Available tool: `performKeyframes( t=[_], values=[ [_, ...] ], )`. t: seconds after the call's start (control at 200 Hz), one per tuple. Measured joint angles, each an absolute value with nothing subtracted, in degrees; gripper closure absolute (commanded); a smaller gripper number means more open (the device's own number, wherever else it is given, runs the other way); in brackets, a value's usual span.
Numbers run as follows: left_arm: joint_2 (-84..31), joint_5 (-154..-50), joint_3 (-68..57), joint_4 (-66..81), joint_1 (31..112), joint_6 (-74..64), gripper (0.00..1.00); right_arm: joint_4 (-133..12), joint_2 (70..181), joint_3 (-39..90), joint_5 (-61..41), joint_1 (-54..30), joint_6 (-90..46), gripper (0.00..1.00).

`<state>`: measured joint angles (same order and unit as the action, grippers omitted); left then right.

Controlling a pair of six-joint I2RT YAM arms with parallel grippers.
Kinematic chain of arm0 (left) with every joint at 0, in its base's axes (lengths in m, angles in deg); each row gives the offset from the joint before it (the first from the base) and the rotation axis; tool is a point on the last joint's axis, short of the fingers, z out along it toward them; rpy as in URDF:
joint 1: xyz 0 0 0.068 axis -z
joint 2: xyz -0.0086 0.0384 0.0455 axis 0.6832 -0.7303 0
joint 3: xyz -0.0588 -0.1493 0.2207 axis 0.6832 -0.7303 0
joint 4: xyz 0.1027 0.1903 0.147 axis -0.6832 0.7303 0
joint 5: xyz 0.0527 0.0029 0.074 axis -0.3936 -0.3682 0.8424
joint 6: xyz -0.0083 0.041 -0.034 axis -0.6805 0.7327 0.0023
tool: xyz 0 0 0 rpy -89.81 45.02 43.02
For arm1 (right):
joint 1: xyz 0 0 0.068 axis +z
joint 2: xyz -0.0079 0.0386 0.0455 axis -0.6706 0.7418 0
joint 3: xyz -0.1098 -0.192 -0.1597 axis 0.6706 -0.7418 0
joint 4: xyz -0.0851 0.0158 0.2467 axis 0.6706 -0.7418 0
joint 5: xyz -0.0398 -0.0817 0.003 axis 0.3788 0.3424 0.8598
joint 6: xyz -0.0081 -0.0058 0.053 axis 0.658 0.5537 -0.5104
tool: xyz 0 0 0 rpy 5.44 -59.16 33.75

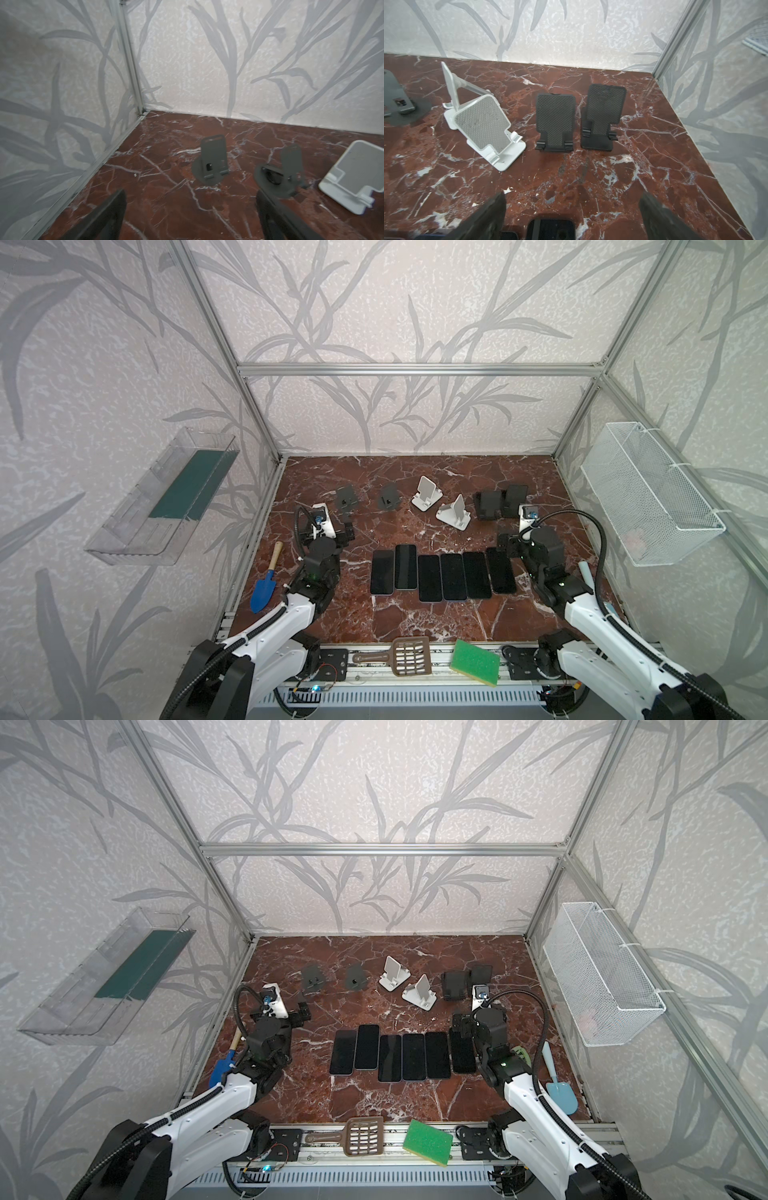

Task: Remove the phone from the phone stand
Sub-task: Reset both arms

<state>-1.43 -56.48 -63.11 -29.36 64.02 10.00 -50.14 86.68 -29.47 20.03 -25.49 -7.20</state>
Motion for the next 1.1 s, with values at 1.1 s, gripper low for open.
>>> performKeyframes(
  t=[1.1],
  values=[
    [-37.71,-63.86,-66.72,-65.14,51.10,15.42,0.01,5.79,128.23,-37.62,19.90,-28.11,5.63,0.01]
  ],
)
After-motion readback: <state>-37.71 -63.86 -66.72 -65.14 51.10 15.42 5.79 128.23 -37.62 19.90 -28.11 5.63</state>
